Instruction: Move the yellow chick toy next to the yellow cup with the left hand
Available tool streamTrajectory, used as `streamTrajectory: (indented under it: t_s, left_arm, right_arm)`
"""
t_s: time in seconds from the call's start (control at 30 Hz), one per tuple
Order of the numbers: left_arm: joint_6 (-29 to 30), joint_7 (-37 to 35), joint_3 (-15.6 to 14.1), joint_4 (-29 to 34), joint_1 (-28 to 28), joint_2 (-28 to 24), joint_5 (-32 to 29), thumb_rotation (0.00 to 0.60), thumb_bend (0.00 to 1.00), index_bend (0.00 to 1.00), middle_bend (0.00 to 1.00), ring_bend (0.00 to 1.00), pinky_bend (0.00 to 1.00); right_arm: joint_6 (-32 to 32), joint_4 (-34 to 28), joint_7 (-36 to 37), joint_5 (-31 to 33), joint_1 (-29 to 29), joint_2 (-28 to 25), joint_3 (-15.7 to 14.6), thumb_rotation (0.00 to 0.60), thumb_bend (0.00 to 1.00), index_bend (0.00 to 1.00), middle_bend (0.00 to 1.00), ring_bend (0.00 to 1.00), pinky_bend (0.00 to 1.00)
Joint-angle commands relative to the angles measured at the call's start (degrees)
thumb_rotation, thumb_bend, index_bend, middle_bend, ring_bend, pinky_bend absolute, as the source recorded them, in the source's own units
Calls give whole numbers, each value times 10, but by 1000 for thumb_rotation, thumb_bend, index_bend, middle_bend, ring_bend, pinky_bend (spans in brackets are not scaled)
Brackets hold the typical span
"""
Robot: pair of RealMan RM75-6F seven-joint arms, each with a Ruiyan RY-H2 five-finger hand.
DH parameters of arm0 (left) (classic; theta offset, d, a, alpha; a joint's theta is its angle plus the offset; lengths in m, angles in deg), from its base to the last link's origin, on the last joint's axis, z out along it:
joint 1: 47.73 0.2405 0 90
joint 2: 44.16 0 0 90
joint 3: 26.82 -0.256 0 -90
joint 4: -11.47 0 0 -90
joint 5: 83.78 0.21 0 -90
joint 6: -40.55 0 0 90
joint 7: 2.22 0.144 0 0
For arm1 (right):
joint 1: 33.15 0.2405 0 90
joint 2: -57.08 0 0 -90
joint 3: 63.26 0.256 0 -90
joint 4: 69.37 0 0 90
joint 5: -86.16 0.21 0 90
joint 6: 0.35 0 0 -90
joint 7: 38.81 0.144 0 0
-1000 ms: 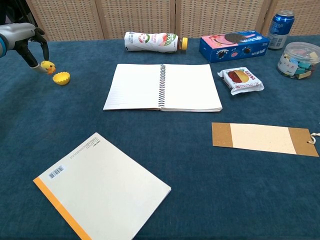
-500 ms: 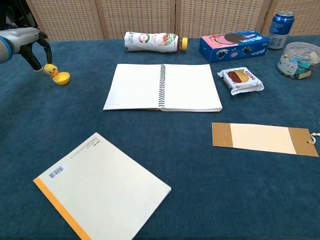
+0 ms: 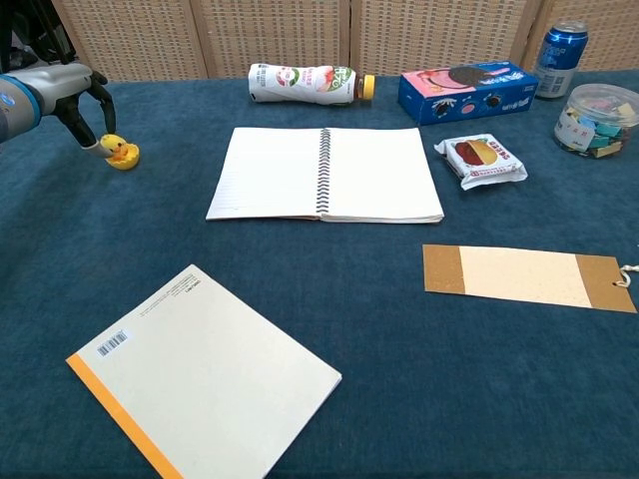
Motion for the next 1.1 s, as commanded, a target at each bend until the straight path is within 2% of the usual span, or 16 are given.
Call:
streamTrajectory:
  t_s: [0.03, 0.17, 0.43, 0.63, 0.73, 0.87, 1.0, 1.1]
  left_arm:
    - [0, -1, 1, -1, 1, 1, 3, 600, 235, 613, 0, 18, 0]
    - [0, 1, 3, -1, 1, 0, 4, 600, 216, 592, 0, 18, 0]
    - [2, 6, 5, -2, 2, 2, 2, 600, 118, 417, 0, 18, 0]
    - [5, 3, 7, 2, 4, 2, 7, 600, 104, 395, 0, 18, 0]
    - [17, -2, 11, 24, 10, -12, 13, 600, 104, 391, 0, 18, 0]
    - [60, -5, 15, 119, 34, -70, 30, 600, 103, 340, 0, 17, 0]
    - [111, 8, 5, 277, 81, -172, 42, 600, 99, 262, 0, 16, 0]
    - [149, 6, -15, 387, 128, -244, 57, 600, 97, 199, 0, 16, 0]
  right_arm:
    - [0, 0, 0, 0, 0, 0, 0, 600, 0, 25, 0, 0, 0]
    - [-2, 0, -1, 1, 0, 1, 0, 600, 0, 25, 0, 0, 0]
    - [-6, 0, 1, 0, -1, 1, 1, 600, 0, 25, 0, 0, 0]
    - [-7, 0, 2, 0, -1, 1, 2, 600, 0, 25, 0, 0, 0]
    - [-8, 0, 3, -1, -1, 0, 1, 600, 0, 25, 0, 0, 0]
    - [-10, -1, 4, -3, -2, 0, 1, 600, 0, 26, 0, 0, 0]
    - [-14, -4, 3, -7, -3, -1, -1, 600, 0, 25, 0, 0, 0]
    - [-18, -7, 3, -13, -4, -2, -2, 600, 0, 26, 0, 0, 0]
